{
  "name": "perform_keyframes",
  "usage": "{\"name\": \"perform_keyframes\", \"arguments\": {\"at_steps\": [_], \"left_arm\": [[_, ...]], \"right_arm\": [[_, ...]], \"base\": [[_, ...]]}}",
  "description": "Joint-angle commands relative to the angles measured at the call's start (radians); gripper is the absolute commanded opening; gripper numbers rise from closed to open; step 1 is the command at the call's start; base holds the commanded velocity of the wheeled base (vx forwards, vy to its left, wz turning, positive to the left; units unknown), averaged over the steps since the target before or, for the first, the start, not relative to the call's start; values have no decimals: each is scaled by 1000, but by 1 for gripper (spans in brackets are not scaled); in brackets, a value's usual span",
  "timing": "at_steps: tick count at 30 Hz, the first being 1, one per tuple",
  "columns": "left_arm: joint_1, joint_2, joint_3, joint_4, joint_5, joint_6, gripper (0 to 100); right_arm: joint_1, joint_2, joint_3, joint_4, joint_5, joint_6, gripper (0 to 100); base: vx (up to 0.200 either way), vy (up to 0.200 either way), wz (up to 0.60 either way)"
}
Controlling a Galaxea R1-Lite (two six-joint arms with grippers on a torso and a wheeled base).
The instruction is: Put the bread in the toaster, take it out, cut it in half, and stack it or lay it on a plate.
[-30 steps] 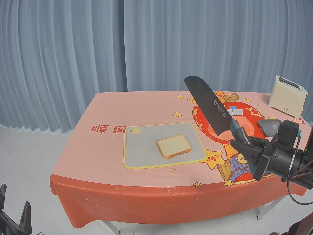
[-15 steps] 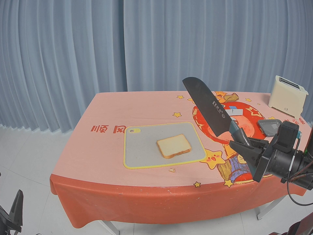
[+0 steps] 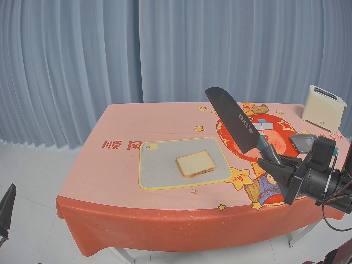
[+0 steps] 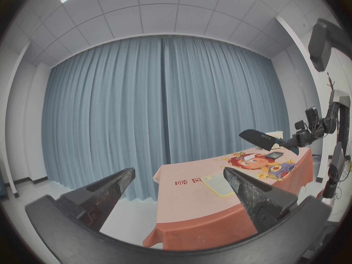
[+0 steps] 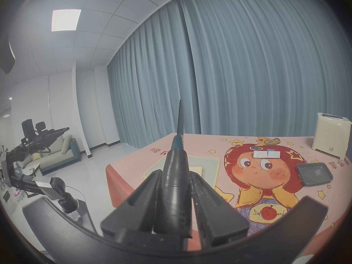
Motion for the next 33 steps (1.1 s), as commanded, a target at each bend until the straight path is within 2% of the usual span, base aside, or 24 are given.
{"name": "perform_keyframes", "arguments": {"at_steps": [1,3,9,13,16,20,26,27,30,33], "left_arm": [[2,96,-40,20,3,45,100],[3,118,-55,37,12,55,100],[5,131,-114,102,13,56,100],[5,168,-232,166,1,82,100],[7,225,-295,166,1,82,100],[-3,257,-301,165,-10,81,100],[-7,292,-275,162,-185,62,100],[-6,300,-276,160,-200,53,100],[0,320,-276,143,-200,33,100],[2,341,-275,80,-198,-5,100]], "right_arm": [[1,5,1,-1,0,0,0],[1,5,1,-1,0,1,0],[-1,6,1,-2,0,1,0],[-1,11,0,-4,2,14,0],[-1,22,3,-4,3,15,0],[-1,45,1,-4,3,15,0],[-13,98,9,-4,5,14,0],[-15,109,12,-4,3,12,0],[-15,117,10,-5,3,11,0],[-2,112,10,-4,3,6,0]], "base": [[0,0,0],[0,0,0],[0,0,0],[0,0,0],[0,0,0],[0,0,0],[0,0,0],[0,0,0],[0,0,0],[0,0,0]]}}
